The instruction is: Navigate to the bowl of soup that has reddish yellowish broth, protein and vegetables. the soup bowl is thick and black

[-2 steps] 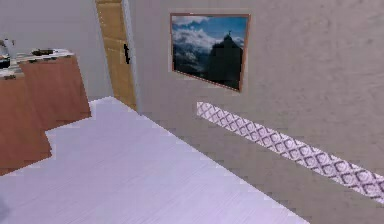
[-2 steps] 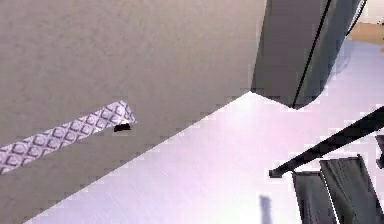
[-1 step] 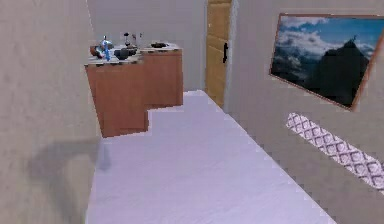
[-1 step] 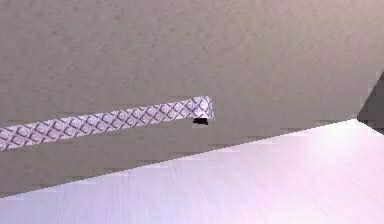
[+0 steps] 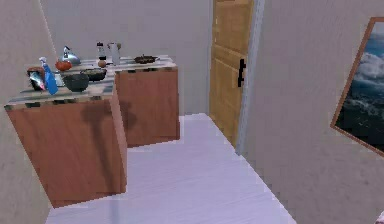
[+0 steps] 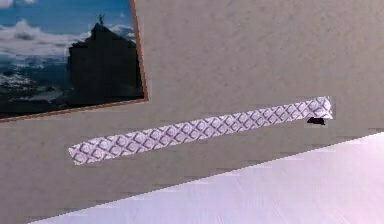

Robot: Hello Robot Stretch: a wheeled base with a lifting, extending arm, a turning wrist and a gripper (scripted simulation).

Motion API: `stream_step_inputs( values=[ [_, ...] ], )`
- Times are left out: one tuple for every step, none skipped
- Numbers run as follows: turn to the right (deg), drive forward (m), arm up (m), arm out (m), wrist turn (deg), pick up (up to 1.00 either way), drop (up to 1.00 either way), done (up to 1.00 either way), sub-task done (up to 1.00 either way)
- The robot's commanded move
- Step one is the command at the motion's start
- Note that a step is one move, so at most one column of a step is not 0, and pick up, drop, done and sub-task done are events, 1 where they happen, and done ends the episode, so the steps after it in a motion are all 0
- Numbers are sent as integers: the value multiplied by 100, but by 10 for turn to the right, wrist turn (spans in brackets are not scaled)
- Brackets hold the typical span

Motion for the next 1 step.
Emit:
stream_step_inputs(
  values=[
    [-30, 0, 0, 0, 0, 0, 0, 0, 0]
  ],
)
